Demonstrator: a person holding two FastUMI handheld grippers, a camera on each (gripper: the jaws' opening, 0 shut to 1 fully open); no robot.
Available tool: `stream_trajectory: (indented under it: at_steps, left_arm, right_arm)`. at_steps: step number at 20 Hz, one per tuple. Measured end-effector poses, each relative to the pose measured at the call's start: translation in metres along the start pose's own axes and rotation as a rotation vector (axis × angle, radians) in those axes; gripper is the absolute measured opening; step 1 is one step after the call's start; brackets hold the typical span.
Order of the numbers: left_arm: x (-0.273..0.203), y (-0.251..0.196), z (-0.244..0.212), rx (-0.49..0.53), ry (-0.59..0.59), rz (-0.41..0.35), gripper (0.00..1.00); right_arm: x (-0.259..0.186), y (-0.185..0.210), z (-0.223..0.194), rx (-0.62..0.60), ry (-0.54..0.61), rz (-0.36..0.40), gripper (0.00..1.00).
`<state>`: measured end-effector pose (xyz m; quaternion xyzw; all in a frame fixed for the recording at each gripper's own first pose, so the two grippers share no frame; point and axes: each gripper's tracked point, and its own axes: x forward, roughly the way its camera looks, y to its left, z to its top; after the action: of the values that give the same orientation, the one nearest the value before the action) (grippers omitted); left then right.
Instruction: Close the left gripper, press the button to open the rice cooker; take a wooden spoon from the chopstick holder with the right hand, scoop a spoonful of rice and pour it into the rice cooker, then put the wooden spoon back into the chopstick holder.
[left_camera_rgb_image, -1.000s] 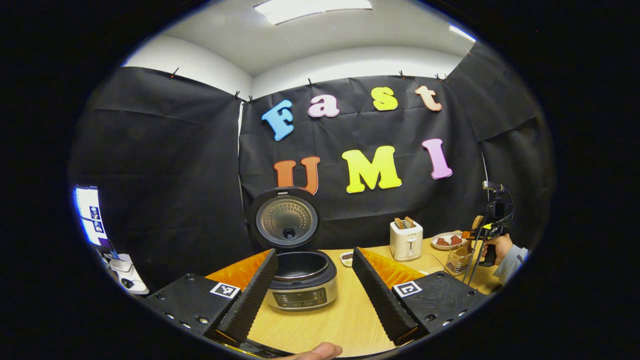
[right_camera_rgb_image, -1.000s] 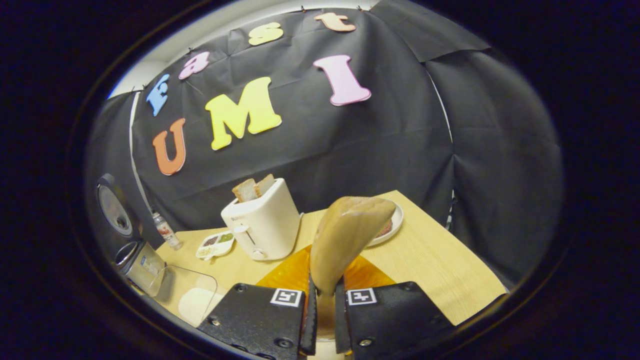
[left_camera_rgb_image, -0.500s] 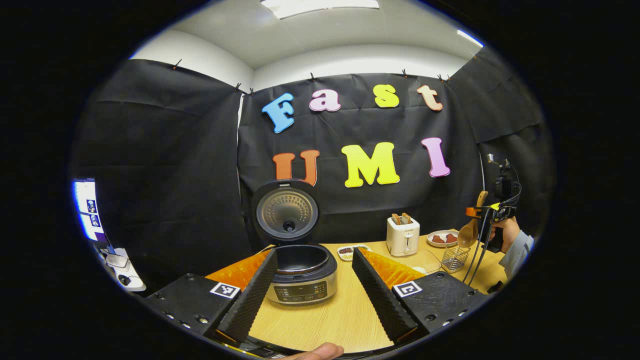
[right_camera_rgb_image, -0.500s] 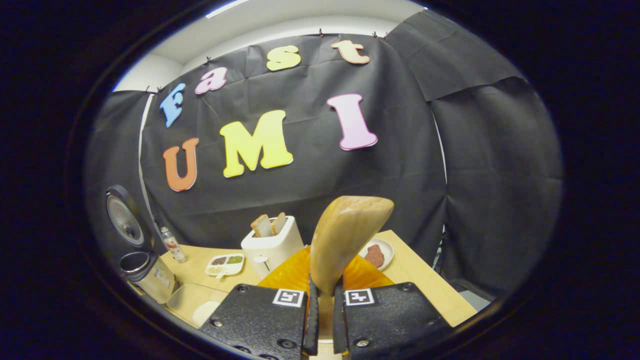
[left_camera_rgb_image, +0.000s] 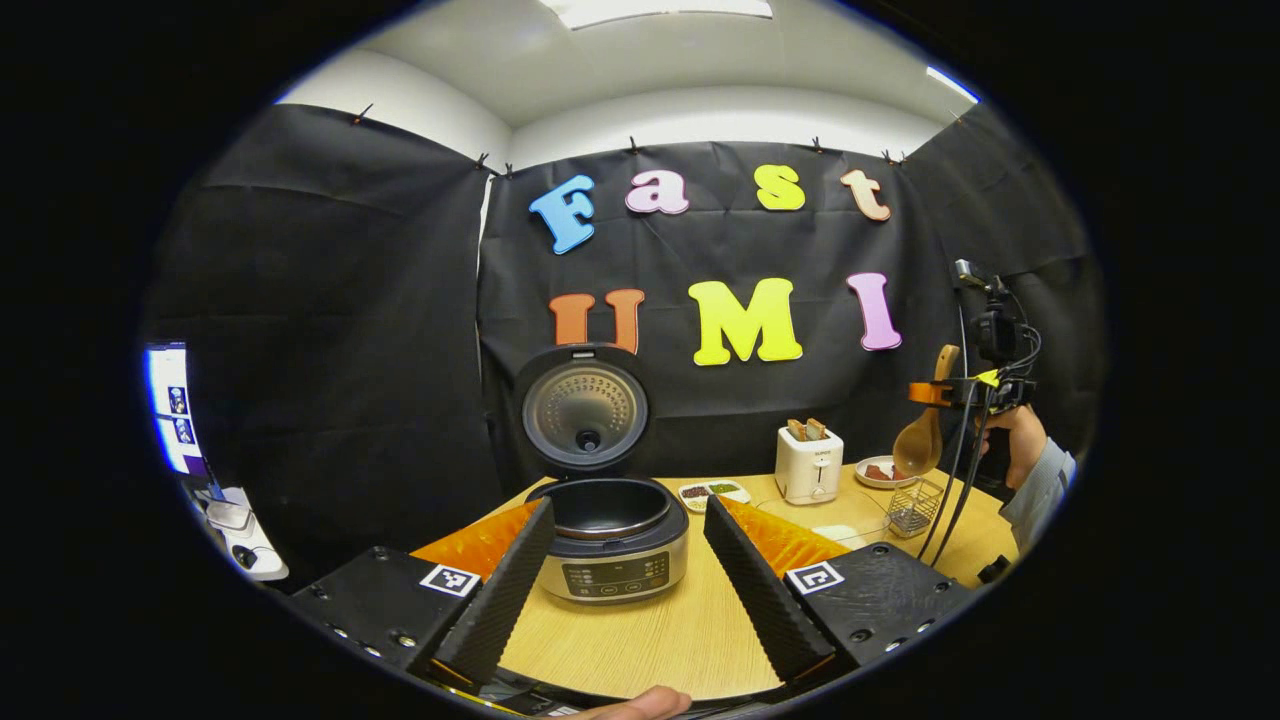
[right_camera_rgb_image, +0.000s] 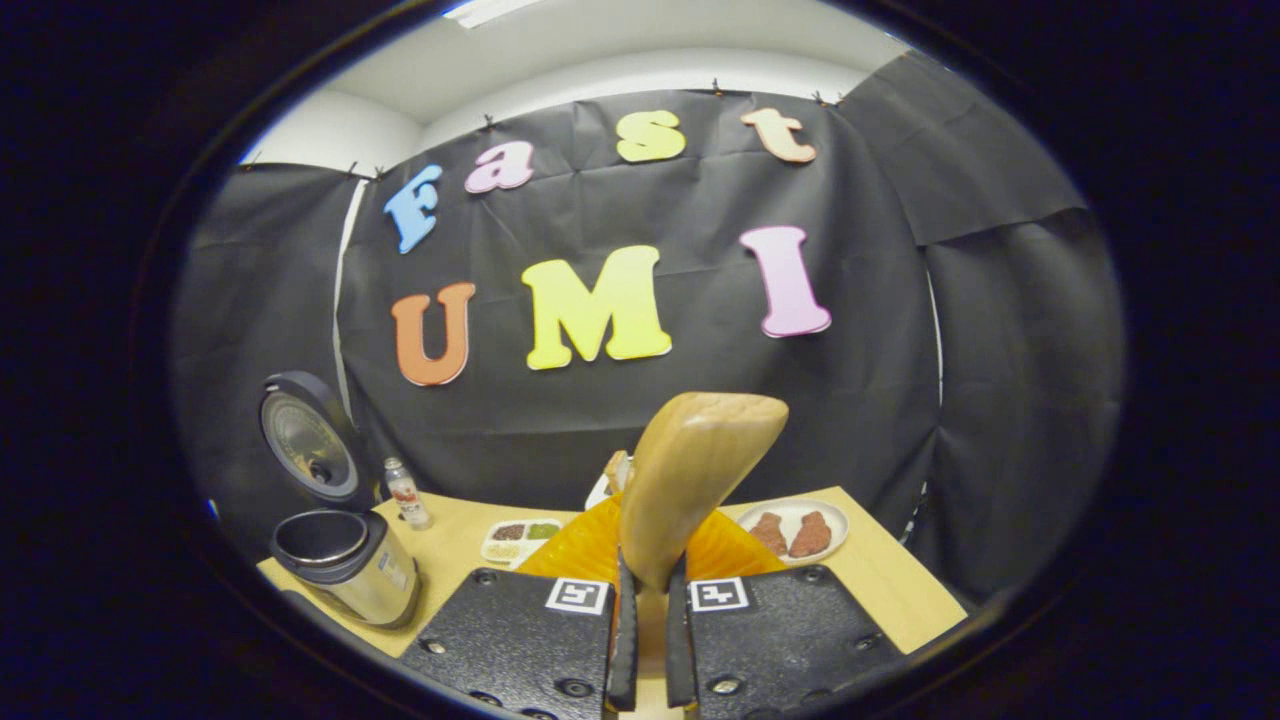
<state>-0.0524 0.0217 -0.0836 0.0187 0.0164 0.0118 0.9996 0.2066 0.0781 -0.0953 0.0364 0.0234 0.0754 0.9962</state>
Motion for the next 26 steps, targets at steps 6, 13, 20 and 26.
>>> stream_trajectory:
  at_steps: [6, 13, 20, 26]
  left_arm:
    - [-0.005, 0.027, 0.001, -0.008, -0.012, 0.028, 0.96]
    - [-0.001, 0.038, 0.0, 0.014, -0.033, 0.054, 0.96]
    - [0.009, 0.035, -0.013, 0.014, -0.002, 0.042, 0.96]
    - [0.01, 0.034, -0.013, -0.006, 0.004, 0.034, 0.96]
  right_arm:
    - [0.029, 0.051, -0.056, -0.049, 0.085, 0.048, 0.16]
    - [0.055, 0.049, -0.124, -0.114, 0.169, -0.021, 0.16]
    - [0.048, 0.059, -0.157, -0.06, 0.197, -0.019, 0.16]
    - [0.045, 0.091, -0.178, 0.089, 0.314, 0.049, 0.17]
